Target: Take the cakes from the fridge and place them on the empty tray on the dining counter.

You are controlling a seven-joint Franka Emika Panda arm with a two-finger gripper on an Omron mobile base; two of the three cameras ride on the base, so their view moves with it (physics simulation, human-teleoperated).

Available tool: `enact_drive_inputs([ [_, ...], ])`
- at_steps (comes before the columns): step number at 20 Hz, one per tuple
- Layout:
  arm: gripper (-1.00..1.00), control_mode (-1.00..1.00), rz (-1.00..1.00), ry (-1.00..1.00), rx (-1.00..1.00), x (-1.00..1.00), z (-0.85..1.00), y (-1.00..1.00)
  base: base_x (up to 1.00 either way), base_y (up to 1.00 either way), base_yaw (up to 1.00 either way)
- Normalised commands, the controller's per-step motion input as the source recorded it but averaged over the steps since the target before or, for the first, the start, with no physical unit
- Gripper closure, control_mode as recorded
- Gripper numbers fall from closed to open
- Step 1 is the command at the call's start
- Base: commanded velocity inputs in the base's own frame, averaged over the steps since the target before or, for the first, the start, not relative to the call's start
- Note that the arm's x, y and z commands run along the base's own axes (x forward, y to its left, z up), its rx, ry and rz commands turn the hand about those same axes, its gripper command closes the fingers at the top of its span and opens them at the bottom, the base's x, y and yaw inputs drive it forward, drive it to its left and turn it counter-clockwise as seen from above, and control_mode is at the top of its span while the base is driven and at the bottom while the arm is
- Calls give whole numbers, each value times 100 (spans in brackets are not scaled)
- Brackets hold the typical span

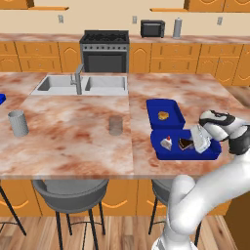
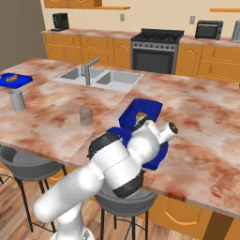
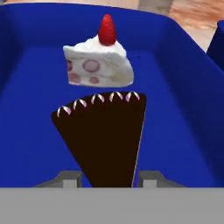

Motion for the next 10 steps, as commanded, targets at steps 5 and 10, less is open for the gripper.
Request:
enact_drive_inputs([
  [5,-100,-100,11,-2,0,29,-11,-31,0,0,0],
  [10,-100,-100,8,-25,-5,-54,81,0,0,0,0],
])
